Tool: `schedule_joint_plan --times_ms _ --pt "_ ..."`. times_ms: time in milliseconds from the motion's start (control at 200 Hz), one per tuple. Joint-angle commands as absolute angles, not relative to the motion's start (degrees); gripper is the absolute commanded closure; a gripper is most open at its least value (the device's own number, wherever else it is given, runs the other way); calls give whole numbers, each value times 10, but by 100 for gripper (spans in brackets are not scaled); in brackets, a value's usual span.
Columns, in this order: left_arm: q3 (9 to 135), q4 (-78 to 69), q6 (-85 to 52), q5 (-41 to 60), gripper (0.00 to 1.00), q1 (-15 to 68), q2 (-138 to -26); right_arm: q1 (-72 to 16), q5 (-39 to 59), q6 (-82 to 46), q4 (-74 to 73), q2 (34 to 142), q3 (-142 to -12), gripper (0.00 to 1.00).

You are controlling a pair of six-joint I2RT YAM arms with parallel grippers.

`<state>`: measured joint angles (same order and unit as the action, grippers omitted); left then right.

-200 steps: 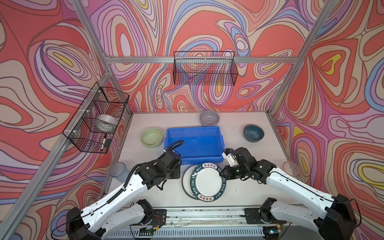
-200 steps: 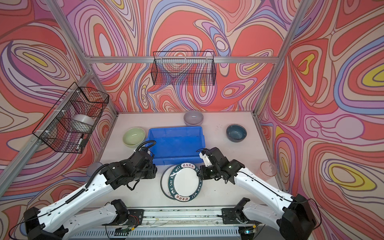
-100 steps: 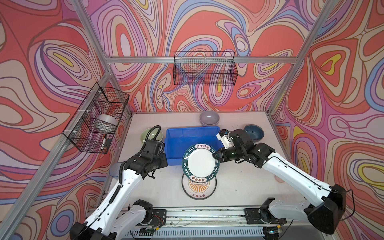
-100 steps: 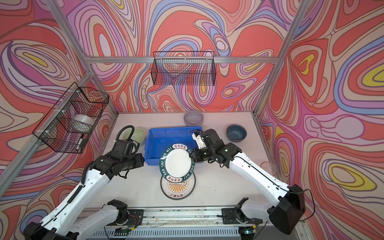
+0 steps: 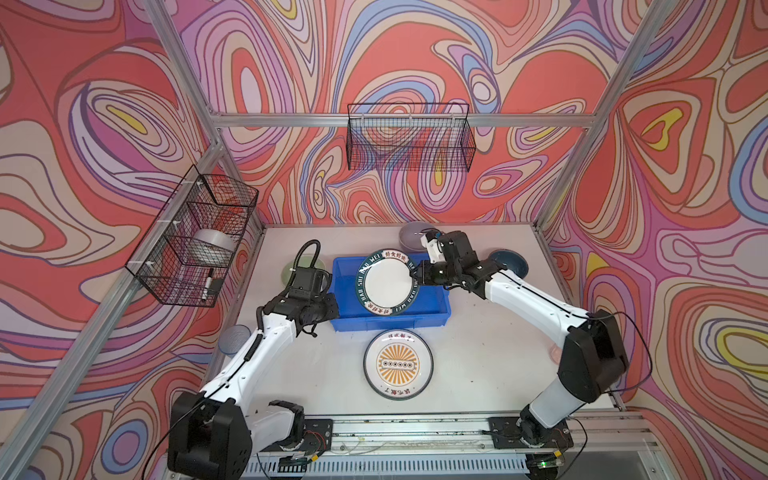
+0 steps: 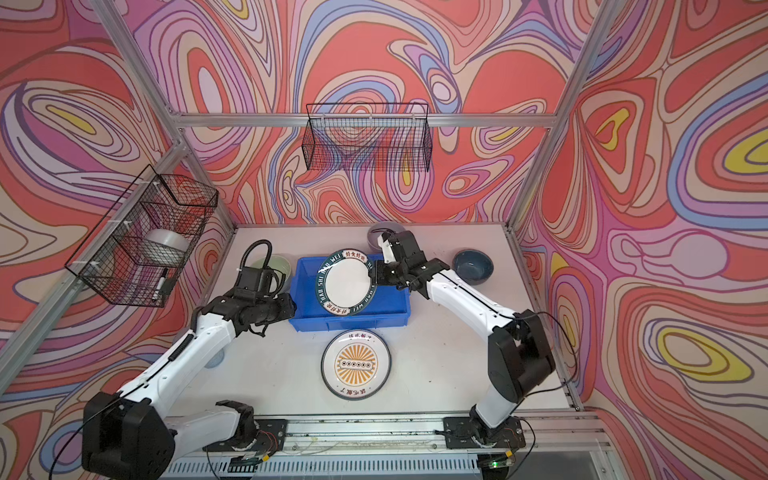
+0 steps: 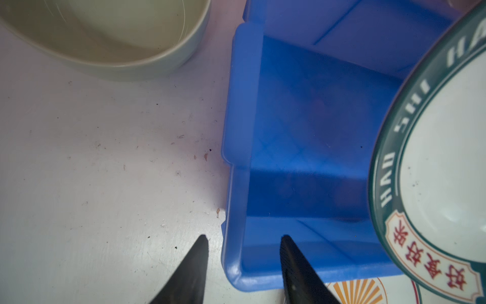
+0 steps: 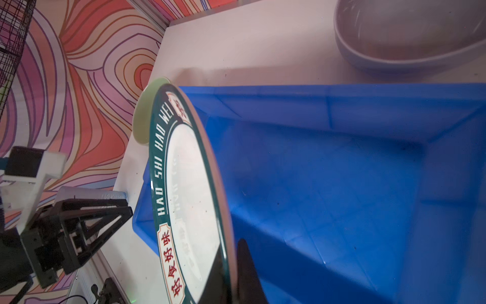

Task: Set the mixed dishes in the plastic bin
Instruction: 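Lift the green-rimmed plate with both grippers and carry it over the blue bin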

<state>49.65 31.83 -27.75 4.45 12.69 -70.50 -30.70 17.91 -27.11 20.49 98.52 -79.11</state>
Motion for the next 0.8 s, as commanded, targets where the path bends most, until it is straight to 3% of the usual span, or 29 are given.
schedule_joint_plan --times_ms 0,301,541,796 --pt "488 295 -273 33 52 123 -718 -305 205 -277 157 1011 -834 100" --pt "491 281 -276 56 58 123 -742 -305 205 -291 163 1100 -865 100" --pt "491 280 -271 66 68 122 -753 -312 213 -307 151 1135 -864 100" --pt "492 283 -268 75 69 123 -753 -324 218 -325 132 1164 -858 98"
